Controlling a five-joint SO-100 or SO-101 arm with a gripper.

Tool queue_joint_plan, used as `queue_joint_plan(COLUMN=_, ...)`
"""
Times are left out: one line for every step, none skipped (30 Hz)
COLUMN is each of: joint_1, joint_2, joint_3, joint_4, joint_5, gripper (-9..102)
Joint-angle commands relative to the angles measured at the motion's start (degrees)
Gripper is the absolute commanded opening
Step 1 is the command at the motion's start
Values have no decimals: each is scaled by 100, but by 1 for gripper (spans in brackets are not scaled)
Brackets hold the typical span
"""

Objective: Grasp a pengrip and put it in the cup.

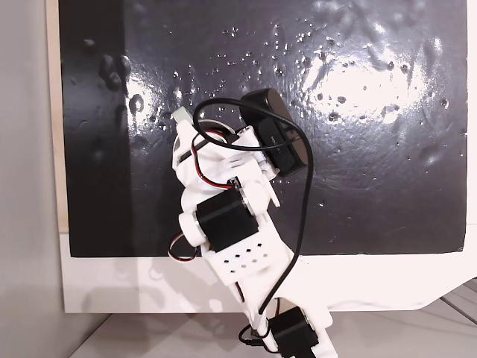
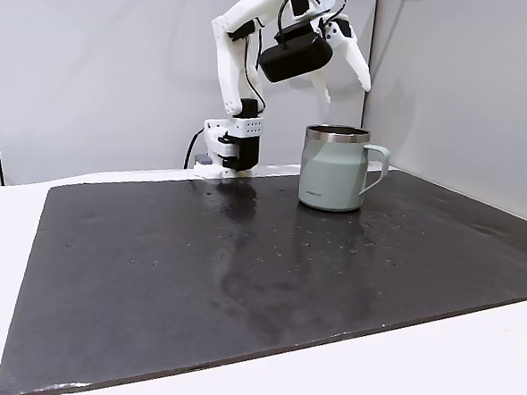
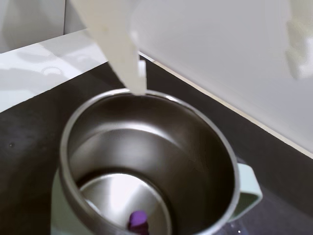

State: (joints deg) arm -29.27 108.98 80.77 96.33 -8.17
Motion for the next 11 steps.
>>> queue_joint_plan(joint_1=0, joint_2=237, joint_3=-26, joint_4=-53, joint_5=-35, gripper=29)
queue_joint_plan(joint_1=0, joint_2=237, joint_3=-26, joint_4=-53, joint_5=-35, gripper=29)
queue_joint_plan(joint_1=9, joint_2=237, joint_3=-26, joint_4=-53, joint_5=-35, gripper=29)
queue_joint_plan(joint_1=9, joint_2=237, joint_3=-26, joint_4=-53, joint_5=-35, gripper=29)
queue_joint_plan(joint_1=18, joint_2=237, joint_3=-26, joint_4=-53, joint_5=-44, gripper=29)
queue_joint_plan(joint_1=26, joint_2=246, joint_3=-18, joint_4=-53, joint_5=-62, gripper=29)
queue_joint_plan(joint_1=44, joint_2=255, joint_3=-9, joint_4=-53, joint_5=-79, gripper=29)
queue_joint_plan(joint_1=62, joint_2=255, joint_3=-9, joint_4=-53, joint_5=-88, gripper=29)
queue_joint_plan(joint_1=79, joint_2=264, joint_3=-9, joint_4=-53, joint_5=-105, gripper=29)
queue_joint_plan(joint_1=88, joint_2=264, joint_3=-9, joint_4=-53, joint_5=-123, gripper=29)
queue_joint_plan(joint_1=105, joint_2=264, joint_3=-9, joint_4=-53, joint_5=-132, gripper=29)
